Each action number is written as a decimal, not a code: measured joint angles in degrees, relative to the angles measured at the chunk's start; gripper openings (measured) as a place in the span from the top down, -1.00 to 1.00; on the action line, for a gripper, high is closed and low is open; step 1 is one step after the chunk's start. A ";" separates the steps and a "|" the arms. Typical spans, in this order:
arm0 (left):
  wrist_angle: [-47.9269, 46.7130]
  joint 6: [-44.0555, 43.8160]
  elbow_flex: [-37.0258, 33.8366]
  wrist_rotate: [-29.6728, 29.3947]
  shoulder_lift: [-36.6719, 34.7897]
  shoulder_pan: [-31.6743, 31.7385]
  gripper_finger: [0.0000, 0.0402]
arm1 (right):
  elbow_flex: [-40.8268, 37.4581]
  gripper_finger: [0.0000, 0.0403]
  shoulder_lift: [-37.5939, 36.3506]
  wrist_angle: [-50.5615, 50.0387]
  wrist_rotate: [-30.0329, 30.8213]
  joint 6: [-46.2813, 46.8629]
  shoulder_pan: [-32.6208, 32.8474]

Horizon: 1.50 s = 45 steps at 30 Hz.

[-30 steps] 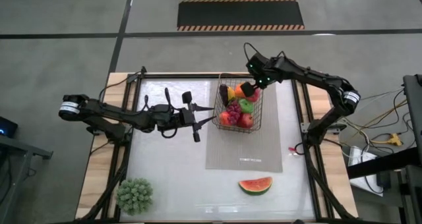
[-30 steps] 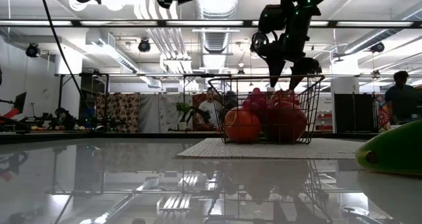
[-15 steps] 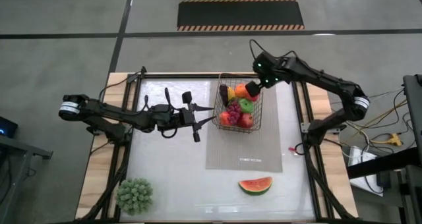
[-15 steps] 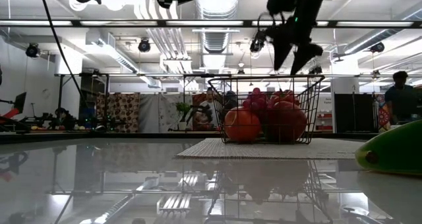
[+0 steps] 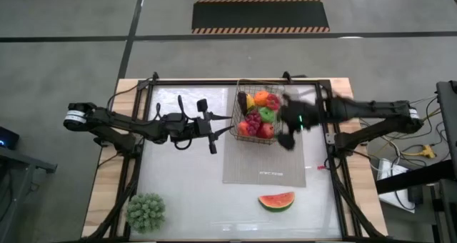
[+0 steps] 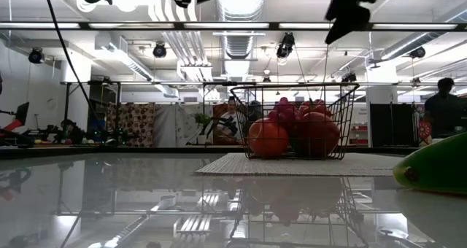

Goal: Build produce basket
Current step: Put the watermelon into the wire basket

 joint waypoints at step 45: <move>0.03 -0.21 -0.09 0.00 0.00 0.00 0.41 | -20.42 -0.62 21.57 33.82 0.81 19.03 47.97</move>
